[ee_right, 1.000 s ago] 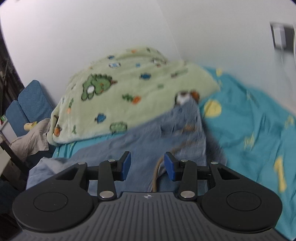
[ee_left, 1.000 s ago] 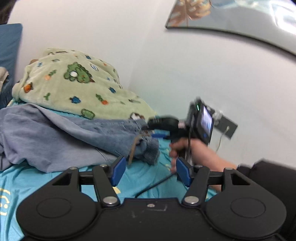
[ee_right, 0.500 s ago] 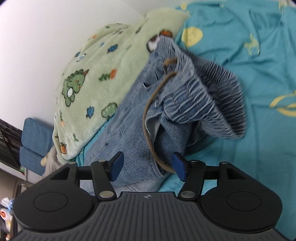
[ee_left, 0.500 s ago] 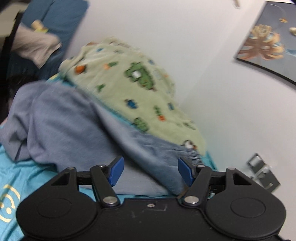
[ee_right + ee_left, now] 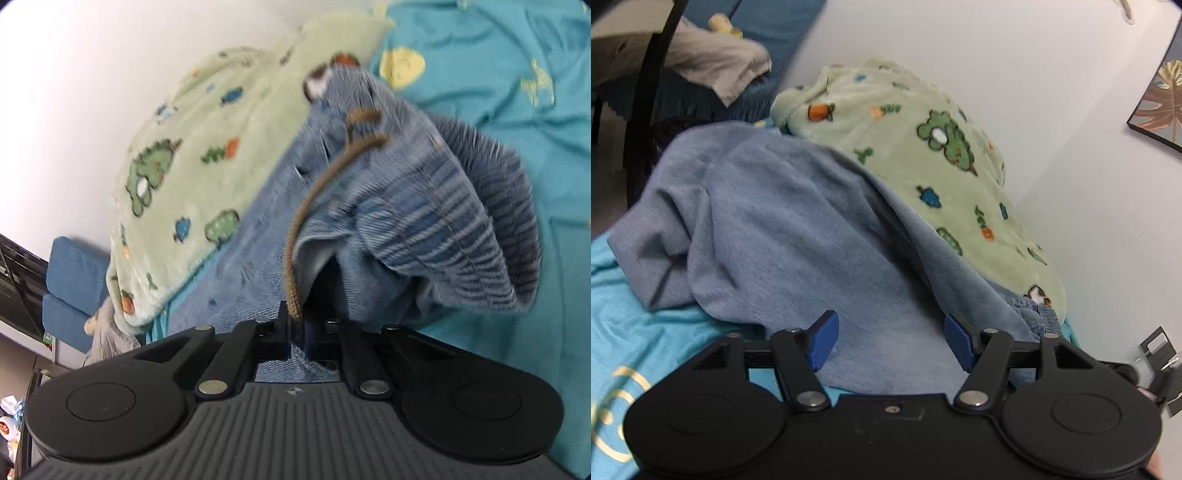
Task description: Fold clothes
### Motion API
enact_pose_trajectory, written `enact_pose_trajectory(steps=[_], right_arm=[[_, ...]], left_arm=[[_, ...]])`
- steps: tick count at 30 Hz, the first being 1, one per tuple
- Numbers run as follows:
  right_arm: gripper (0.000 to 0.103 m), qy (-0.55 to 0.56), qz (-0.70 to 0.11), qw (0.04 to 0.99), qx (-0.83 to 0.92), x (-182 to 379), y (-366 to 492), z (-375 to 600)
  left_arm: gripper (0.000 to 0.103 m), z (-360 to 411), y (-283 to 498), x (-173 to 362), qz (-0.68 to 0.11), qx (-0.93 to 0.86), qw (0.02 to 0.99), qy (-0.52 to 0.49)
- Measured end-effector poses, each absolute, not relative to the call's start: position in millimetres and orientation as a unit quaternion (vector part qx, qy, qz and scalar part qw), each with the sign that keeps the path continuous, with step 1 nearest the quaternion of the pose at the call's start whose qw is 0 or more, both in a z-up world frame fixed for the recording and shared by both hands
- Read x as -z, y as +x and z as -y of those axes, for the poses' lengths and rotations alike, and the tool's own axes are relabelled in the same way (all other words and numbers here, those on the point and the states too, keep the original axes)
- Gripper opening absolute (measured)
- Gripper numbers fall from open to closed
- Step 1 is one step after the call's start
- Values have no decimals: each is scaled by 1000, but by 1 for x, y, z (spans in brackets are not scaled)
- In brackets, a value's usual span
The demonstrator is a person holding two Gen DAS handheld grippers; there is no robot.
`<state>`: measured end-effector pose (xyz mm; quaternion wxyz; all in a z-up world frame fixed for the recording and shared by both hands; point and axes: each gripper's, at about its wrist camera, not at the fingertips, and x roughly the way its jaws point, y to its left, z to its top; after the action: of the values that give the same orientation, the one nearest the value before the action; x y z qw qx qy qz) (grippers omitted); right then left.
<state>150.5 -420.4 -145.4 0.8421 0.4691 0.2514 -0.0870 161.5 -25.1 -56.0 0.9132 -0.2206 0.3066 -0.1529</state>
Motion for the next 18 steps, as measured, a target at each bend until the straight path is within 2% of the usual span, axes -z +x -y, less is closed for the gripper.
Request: enact_pose_trajectory(steps=[5, 9, 12, 15, 18], right_arm=[[5, 419, -211, 878, 99, 101, 122, 425], [5, 416, -221, 875, 113, 84, 88, 435], [5, 422, -271, 854, 138, 94, 64, 442], [6, 472, -322, 809, 138, 124, 52, 449], [12, 520, -342, 772, 130, 142, 42, 450]], left_arm=[[60, 13, 142, 38, -274, 147, 924, -222], [60, 4, 127, 28, -266, 146, 926, -224], [60, 0, 118, 25, -272, 147, 922, -232], [60, -2, 111, 27, -279, 145, 920, -232], [60, -8, 104, 28, -287, 137, 917, -241]])
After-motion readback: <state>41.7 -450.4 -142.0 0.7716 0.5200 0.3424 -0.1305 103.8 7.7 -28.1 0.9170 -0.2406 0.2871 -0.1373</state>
